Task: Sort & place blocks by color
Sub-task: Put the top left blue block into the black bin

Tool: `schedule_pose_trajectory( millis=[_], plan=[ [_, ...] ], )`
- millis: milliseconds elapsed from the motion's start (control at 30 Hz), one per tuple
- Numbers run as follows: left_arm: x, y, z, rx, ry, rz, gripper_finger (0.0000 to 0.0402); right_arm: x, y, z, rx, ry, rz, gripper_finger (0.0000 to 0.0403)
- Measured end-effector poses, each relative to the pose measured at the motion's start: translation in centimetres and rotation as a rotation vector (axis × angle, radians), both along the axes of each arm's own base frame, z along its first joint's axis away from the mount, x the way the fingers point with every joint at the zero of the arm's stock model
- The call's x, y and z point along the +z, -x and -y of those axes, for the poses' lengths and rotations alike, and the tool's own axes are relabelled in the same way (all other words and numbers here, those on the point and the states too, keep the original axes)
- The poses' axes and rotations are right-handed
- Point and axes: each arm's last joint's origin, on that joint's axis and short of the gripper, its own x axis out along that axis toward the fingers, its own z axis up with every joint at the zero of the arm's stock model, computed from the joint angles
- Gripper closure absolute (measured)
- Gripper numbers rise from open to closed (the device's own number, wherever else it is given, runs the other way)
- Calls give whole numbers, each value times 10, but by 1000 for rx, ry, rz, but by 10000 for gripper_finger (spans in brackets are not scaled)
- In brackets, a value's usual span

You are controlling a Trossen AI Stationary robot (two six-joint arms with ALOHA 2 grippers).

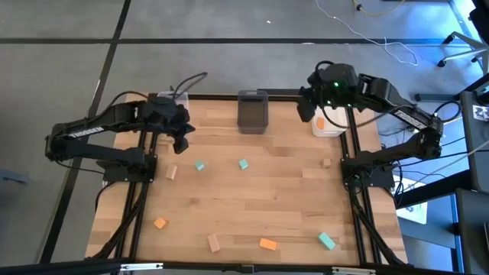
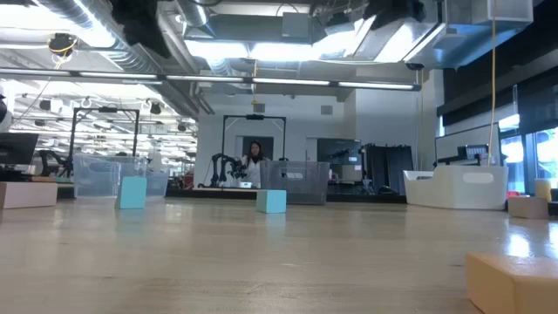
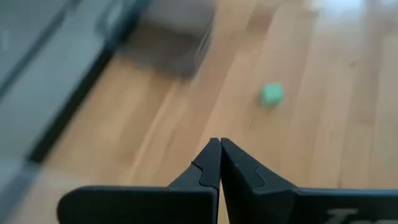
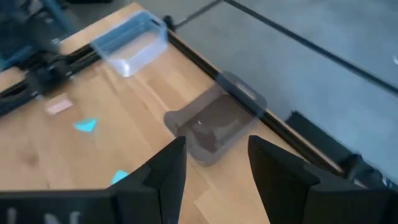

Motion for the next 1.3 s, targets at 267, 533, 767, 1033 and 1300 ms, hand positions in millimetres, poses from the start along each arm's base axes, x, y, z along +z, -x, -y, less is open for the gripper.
schedule_pose_trajectory(
  millis=[267, 533, 767, 1033, 1300],
  plan=[
    [6, -10, 4, 134, 252, -163, 401, -1, -10, -26, 363, 121, -73, 230],
    [-9, -14, 13, 231, 479, -337, 401, -3, -17, -43, 756, 92, -26, 230],
    [-13, -20, 18, 305, 550, -346, 401, -3, -16, -45, 823, 71, -4, 230],
    [-13, -19, 19, 384, 597, -327, 401, -3, -16, -45, 825, 68, -5, 230],
    [-13, -19, 19, 426, 622, -318, 401, -3, -16, -45, 825, 68, -5, 230]
  ],
)
